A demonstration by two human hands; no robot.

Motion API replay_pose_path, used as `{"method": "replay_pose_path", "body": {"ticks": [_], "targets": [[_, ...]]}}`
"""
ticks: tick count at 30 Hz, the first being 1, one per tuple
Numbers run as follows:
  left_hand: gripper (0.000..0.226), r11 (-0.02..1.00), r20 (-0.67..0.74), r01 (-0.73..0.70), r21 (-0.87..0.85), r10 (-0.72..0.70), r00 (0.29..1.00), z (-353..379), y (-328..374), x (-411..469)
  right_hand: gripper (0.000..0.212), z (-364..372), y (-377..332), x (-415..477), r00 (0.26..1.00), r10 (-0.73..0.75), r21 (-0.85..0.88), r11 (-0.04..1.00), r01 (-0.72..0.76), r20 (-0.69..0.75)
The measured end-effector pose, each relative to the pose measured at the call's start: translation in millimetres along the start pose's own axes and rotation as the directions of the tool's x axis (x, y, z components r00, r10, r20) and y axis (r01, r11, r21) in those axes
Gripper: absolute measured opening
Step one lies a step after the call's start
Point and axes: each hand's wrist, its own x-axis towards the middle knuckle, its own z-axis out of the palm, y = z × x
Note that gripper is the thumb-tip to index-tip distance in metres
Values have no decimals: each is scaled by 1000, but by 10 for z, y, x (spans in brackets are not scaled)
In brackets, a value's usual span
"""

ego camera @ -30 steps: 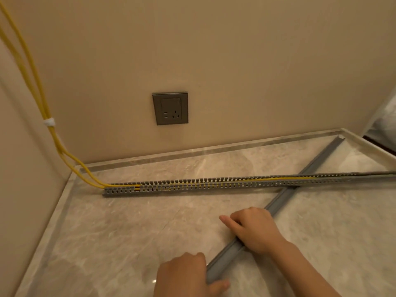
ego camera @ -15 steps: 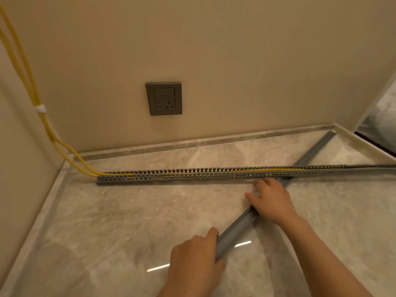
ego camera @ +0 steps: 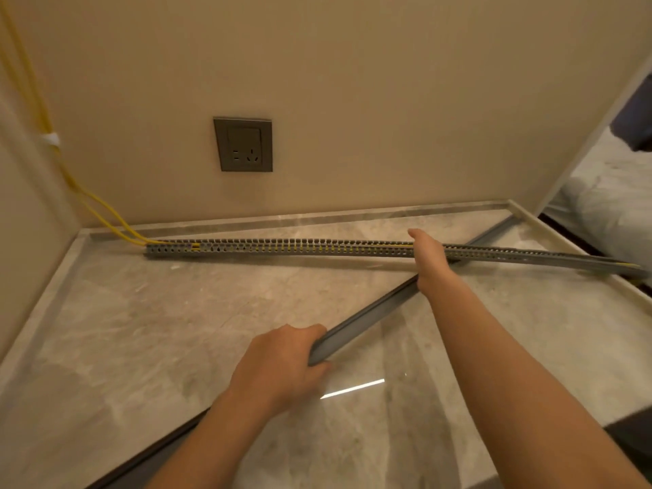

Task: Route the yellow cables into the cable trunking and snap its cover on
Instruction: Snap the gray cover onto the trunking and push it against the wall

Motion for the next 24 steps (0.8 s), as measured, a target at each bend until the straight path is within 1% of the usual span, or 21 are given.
{"method": "replay_pose_path", "body": {"ticks": [2,6,7,8,9,10,11,12,13,14,16,18,20,22,24], "targets": [[35,999,17,12,-36,-11,1000,8,-32,-52,54,-90,-20,58,998,10,-30,1000,-9,57],[38,992,35,46,-114,-42,998,69,-63,-141,54,-288,48,134,985,60,-206,978,-26,161],[38,990,44,56,-128,-51,998,89,-62,-163,52,-331,87,150,982,43,-257,966,6,184],[38,988,53,64,-141,-57,997,109,-57,-183,49,-369,131,159,977,-7,-332,940,79,213],[38,985,59,70,-157,-62,996,128,-51,-200,44,-404,181,148,962,-84,-439,877,194,258],[38,981,64,79,-178,-68,996,144,-50,-220,40,-432,235,115,935,-154,-556,769,316,318],[38,977,65,85,-197,-73,995,159,-55,-239,41,-445,293,76,902,-204,-654,630,419,381],[38,974,73,87,-211,-73,995,166,-56,-257,44,-457,346,36,875,-230,-722,496,482,426],[38,973,82,81,-218,-65,995,171,-52,-275,45,-470,389,-12,859,-244,-763,395,512,450],[38,972,93,75,-221,-55,994,166,-45,-294,45,-480,430,-56,844,-264,-780,328,533,466],[38,972,109,60,-228,-36,993,140,-28,-323,43,-499,515,-132,825,-307,-797,248,551,475],[39,974,123,50,-221,-23,992,89,-3,-372,48,-531,634,-192,801,-389,-792,233,564,456],[38,979,149,34,-200,-4,989,58,24,-435,54,-584,754,-251,772,-483,-773,262,578,413],[36,982,171,27,-188,5,985,51,59,-513,55,-627,827,-306,751,-529,-759,273,591,395],[37,979,194,28,-201,12,981,51,81,-602,56,-650,887,-383,747,-543,-757,279,591,383]]}}
